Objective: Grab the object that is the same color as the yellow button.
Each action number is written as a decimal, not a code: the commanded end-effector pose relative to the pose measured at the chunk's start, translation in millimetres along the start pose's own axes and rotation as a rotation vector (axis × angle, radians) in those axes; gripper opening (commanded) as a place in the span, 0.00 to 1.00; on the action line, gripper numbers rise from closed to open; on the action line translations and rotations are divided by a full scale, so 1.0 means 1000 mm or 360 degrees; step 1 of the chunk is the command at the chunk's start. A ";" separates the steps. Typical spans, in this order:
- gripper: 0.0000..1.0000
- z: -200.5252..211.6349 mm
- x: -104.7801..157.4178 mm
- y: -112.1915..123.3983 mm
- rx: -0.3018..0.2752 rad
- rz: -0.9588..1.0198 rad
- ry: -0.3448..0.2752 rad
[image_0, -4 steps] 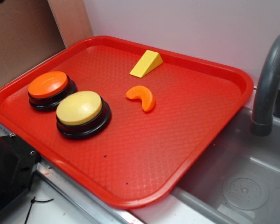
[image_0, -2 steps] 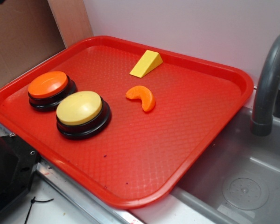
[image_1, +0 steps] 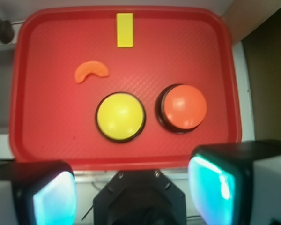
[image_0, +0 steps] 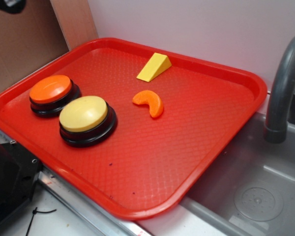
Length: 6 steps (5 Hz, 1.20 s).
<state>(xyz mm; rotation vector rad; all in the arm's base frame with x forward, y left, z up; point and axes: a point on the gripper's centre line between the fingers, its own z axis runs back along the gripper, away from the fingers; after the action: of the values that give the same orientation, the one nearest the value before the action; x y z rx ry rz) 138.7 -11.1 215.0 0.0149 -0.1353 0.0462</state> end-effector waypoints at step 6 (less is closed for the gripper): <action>1.00 -0.163 0.179 0.015 0.0053 0.0375 -0.0482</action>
<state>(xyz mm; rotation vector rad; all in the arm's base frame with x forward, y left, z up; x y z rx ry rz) 323.0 4.6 54.5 0.0451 -0.3634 0.2663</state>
